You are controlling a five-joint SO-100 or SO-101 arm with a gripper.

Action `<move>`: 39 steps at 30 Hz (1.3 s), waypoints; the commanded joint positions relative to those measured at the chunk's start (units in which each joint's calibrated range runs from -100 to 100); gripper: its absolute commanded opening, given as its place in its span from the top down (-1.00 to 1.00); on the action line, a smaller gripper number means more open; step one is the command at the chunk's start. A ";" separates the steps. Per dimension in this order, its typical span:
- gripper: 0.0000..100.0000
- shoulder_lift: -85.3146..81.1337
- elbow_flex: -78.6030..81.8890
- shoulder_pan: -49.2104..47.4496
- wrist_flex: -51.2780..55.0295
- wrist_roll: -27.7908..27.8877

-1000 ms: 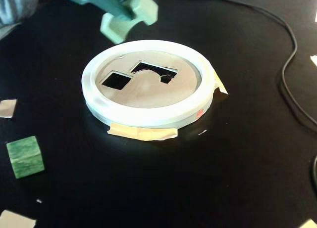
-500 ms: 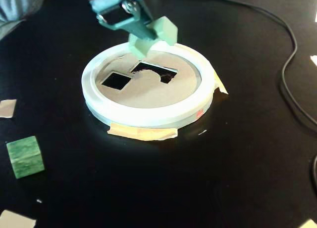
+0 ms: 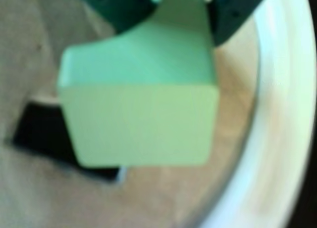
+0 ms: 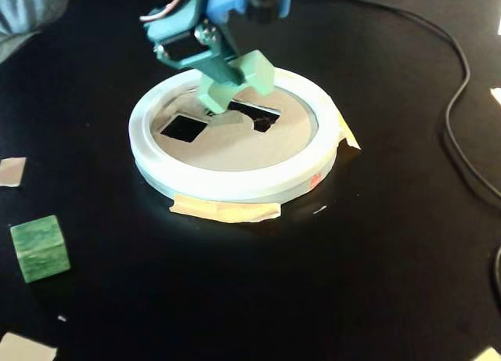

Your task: Pick up the U shape block and drop it in corresponding U shaped hole

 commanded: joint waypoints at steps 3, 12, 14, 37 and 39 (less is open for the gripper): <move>0.92 -1.11 1.66 -0.66 -2.22 -3.42; 0.88 -1.56 0.93 -0.16 -2.22 -3.37; 0.87 -1.74 0.84 -0.04 -2.22 -3.32; -0.53 -1.83 -5.26 0.34 -2.12 3.91; -0.53 -1.92 -5.26 0.59 -2.12 4.88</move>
